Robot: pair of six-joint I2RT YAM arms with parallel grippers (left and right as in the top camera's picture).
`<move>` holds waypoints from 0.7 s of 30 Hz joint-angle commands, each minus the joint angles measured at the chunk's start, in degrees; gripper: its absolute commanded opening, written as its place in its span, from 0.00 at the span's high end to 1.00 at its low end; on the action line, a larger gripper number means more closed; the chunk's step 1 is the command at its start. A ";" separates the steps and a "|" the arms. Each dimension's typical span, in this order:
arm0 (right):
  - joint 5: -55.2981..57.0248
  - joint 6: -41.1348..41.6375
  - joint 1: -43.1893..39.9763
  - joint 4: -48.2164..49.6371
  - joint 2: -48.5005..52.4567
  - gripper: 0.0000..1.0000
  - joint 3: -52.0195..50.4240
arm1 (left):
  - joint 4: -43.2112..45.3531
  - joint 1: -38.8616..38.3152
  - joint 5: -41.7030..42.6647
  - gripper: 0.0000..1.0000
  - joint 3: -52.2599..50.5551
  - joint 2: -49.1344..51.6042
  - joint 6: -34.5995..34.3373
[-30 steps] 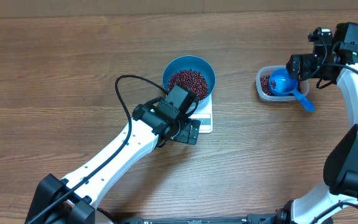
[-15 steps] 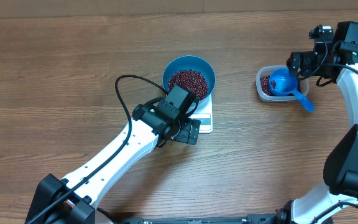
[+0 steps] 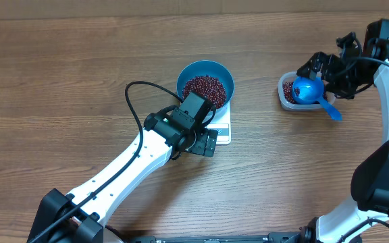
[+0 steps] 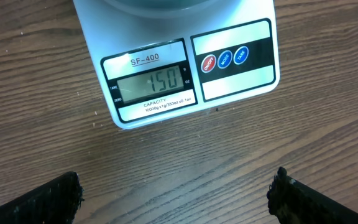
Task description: Scoop item into bowl and weigh 150g on scale
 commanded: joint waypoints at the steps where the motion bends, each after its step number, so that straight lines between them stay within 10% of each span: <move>1: -0.31 2.89 2.75 -5.16 -0.15 0.00 1.64 | 0.22 0.00 0.31 0.01 -0.33 0.42 1.05; 15: 29.18 19.34 4.26 -3.98 -0.15 0.00 -10.47 | 0.22 0.00 0.31 0.00 -0.33 0.42 1.07; 21: 25.24 20.90 1.14 3.54 -0.15 0.00 -15.50 | 0.22 0.00 0.31 0.00 -0.33 0.42 1.05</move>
